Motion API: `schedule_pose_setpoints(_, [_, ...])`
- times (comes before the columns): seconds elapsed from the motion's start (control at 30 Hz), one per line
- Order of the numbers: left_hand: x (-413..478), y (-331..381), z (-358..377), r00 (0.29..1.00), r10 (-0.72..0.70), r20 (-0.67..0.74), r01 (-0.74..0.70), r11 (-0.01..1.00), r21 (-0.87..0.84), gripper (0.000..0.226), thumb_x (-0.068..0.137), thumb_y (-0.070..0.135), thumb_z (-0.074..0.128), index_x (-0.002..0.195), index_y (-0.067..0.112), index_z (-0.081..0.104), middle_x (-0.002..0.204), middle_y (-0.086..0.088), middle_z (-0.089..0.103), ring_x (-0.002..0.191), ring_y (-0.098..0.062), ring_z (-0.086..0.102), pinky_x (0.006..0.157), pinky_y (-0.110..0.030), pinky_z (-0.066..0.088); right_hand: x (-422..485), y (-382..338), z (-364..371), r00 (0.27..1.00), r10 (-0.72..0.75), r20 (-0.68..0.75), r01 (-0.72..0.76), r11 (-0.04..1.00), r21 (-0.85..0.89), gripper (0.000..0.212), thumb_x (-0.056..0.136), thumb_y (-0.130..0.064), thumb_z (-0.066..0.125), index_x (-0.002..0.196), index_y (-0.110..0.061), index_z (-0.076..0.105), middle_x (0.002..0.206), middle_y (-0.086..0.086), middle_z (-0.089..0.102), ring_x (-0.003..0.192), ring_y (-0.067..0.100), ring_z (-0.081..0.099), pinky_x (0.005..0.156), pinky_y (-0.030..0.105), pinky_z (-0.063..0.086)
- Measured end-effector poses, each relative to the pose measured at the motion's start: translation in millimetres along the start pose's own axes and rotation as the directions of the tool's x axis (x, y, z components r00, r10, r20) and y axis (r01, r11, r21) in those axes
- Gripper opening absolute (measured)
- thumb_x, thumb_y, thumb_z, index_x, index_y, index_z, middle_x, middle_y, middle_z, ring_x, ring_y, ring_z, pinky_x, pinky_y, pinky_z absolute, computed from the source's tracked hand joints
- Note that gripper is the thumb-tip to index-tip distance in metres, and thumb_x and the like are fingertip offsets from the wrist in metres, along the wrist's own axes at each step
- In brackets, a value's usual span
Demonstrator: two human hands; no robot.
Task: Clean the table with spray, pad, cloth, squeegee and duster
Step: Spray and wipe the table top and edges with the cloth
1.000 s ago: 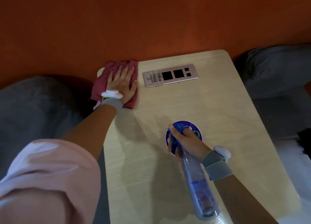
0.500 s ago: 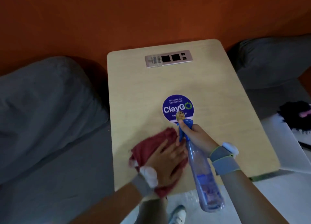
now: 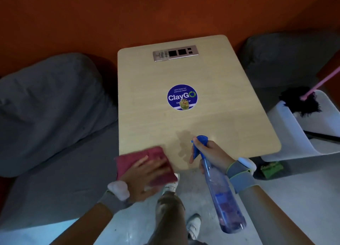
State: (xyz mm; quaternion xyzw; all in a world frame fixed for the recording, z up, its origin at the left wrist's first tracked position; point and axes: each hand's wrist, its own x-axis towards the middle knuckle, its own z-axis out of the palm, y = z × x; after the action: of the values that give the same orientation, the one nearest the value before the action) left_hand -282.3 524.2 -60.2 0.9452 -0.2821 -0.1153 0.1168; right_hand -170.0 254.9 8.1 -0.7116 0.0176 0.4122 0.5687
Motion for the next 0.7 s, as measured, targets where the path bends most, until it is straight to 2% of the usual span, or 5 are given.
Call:
schedule_pose_setpoints(0.13, [45.2, -48.1, -21.4, 0.960, -0.276, -0.054, 0.281, 0.954, 0.108, 0.059, 0.089, 0.051, 0.034, 0.142, 0.026, 0.036, 0.156, -0.004, 0.025, 0.143, -0.026, 0.027, 0.114, -0.051, 0.019, -1.7, 5.2, -14.9, 1.000, 0.001, -0.009, -0.001, 1.000, 0.022, 0.053, 0.099, -0.051, 0.040, 0.085, -0.003, 0.056, 0.083, 0.018, 0.072, 0.041, 0.028, 0.053, 0.048, 0.031, 0.048])
schedule_pose_setpoints(0.3, [117.7, -76.0, -39.0, 0.866, -0.488, -0.107, 0.499, 0.858, 0.122, 0.077, 0.083, 0.076, 0.019, 0.150, 0.040, 0.010, 0.161, 0.005, 0.004, 0.148, -0.017, 0.005, 0.118, -0.049, 0.002, 20.7, -4.9, -33.2, 1.000, 0.010, -0.012, -0.009, 0.998, 0.062, 0.053, 0.099, -0.049, 0.040, 0.084, -0.002, 0.057, 0.088, 0.016, 0.074, 0.037, 0.026, 0.051, 0.045, 0.029, 0.048])
schedule_pose_setpoints(0.53, [221.6, -118.0, -59.8, 0.833, -0.527, -0.166, 0.542, 0.838, 0.057, 0.067, 0.087, 0.072, 0.019, 0.147, 0.048, 0.002, 0.161, 0.001, 0.003, 0.148, -0.021, 0.004, 0.116, -0.055, 0.001, 90.8, -47.4, -74.2, 0.999, -0.017, -0.038, 0.020, 0.997, 0.078, 0.045, 0.099, -0.046, 0.043, 0.097, -0.005, 0.061, 0.105, 0.002, 0.073, 0.037, 0.026, 0.052, 0.047, 0.031, 0.049])
schedule_pose_setpoints(0.6, [243.8, -128.3, -65.1, 0.833, -0.522, -0.185, 0.539, 0.840, 0.057, 0.062, 0.090, 0.067, 0.019, 0.148, 0.048, 0.004, 0.161, 0.002, 0.003, 0.148, -0.021, 0.005, 0.116, -0.055, 0.002, 105.9, -59.3, -85.2, 0.996, -0.020, -0.084, 0.028, 0.996, 0.090, 0.040, 0.099, -0.046, 0.044, 0.105, -0.008, 0.057, 0.102, 0.001, 0.072, 0.036, 0.026, 0.050, 0.044, 0.029, 0.048])
schedule_pose_setpoints(0.7, [280.4, -149.6, -74.9, 0.815, -0.547, -0.194, 0.564, 0.825, 0.043, 0.059, 0.091, 0.064, 0.015, 0.148, 0.048, 0.006, 0.161, 0.004, 0.003, 0.148, -0.019, 0.004, 0.117, -0.054, 0.001, 133.5, -78.7, -105.7, 0.992, -0.018, -0.129, 0.027, 0.997, 0.070, 0.038, 0.098, -0.046, 0.045, 0.098, -0.010, 0.055, 0.082, 0.000, 0.070, 0.037, 0.026, 0.050, 0.043, 0.027, 0.046])
